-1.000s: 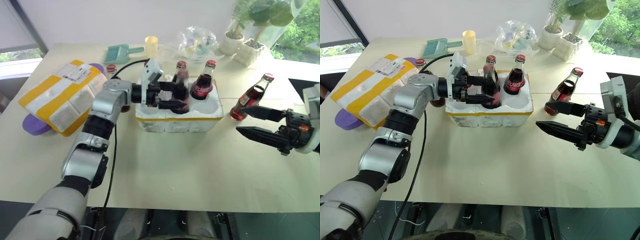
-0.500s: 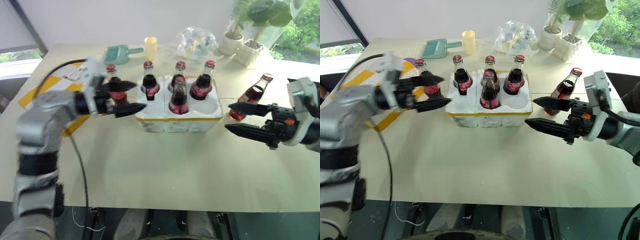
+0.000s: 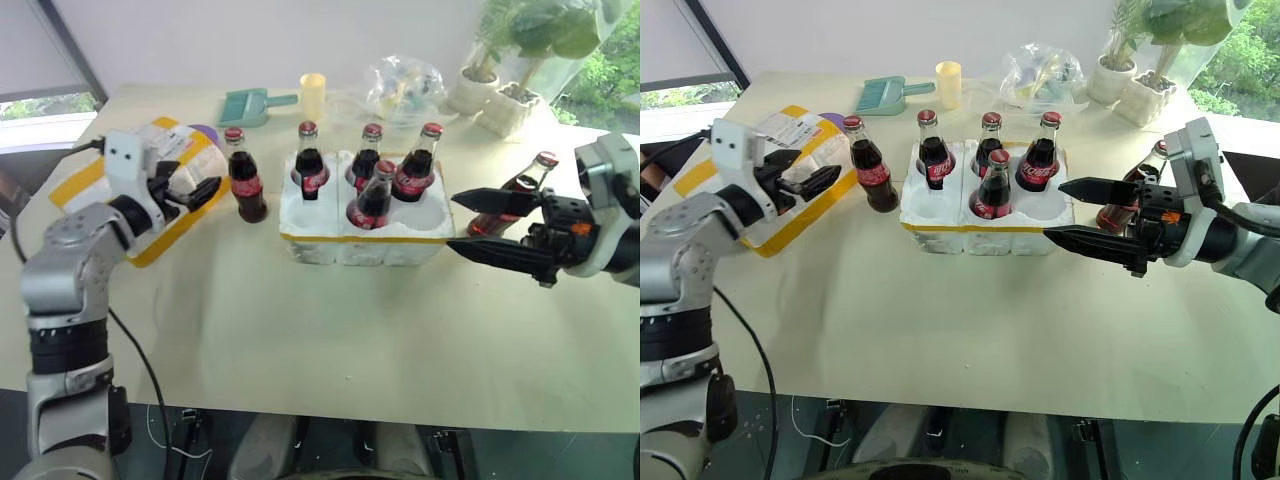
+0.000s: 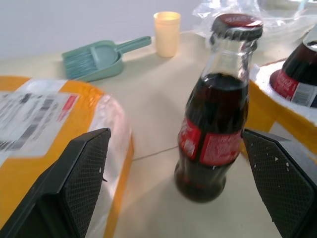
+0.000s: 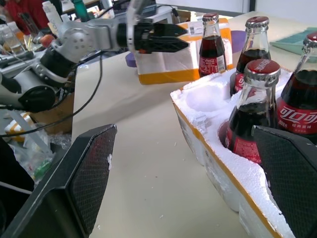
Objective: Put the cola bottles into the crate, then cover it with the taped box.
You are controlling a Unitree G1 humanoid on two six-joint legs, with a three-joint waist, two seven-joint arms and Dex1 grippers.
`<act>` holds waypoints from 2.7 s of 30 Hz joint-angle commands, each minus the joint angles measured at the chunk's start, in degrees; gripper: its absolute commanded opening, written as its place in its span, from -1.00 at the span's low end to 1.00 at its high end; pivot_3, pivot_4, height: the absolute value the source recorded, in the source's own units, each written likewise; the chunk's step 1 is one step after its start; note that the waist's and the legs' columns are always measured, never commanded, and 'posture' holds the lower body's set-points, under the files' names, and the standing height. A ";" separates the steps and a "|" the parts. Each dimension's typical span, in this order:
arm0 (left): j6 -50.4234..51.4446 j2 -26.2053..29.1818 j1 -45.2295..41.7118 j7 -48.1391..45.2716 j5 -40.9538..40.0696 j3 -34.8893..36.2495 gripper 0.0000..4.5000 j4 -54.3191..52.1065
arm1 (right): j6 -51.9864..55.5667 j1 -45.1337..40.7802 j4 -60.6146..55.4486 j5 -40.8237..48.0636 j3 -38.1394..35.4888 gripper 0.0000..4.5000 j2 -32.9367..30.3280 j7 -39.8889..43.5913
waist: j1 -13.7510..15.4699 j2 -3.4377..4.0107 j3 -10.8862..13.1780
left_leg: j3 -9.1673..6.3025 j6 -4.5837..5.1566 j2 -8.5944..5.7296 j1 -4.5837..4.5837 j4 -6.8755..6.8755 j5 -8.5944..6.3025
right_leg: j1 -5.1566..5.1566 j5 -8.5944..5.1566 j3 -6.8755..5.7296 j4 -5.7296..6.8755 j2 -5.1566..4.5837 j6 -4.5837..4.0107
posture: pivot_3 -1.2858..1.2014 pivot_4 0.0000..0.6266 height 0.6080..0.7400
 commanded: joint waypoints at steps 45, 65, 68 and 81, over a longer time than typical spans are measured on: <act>8.45 12.05 -20.30 -35.13 -17.88 -5.59 0.23 4.12 | 0.53 3.19 -3.01 6.61 -5.23 1.00 0.64 -7.16 | -0.96 -0.14 0.09 | -0.09 -0.11 0.05 -0.59 0.15 0.12 | -0.46 0.12 -0.03 0.06 0.06 -0.10 | 0.03 -0.52 1.00; -4.47 0.06 -24.97 -34.97 -6.50 -13.42 0.23 16.67 | 0.55 6.26 -2.37 6.57 -8.09 1.00 1.57 -10.37 | -2.74 -0.16 0.11 | 0.05 -0.12 0.10 -0.59 0.11 0.14 | -0.57 0.17 0.02 0.10 0.08 -0.07 | 0.03 -0.52 1.00; -3.89 1.48 -23.97 -35.97 -6.66 -13.91 0.23 15.19 | 0.13 6.30 -2.03 5.99 -7.59 1.00 1.89 -10.42 | -2.70 -0.16 0.11 | 0.05 -0.14 0.10 -0.59 0.11 0.15 | -0.57 0.17 0.02 0.10 0.08 -0.07 | 0.03 -0.52 1.00; -8.11 -1.86 -18.19 -34.82 -0.52 -19.71 0.23 15.70 | -0.64 4.88 -0.94 3.86 -5.61 1.00 2.71 -9.68 | -2.68 -0.13 0.09 | 0.04 -0.16 0.09 -0.57 0.14 0.16 | -0.50 0.17 0.02 0.09 0.07 -0.07 | 0.03 -0.52 1.00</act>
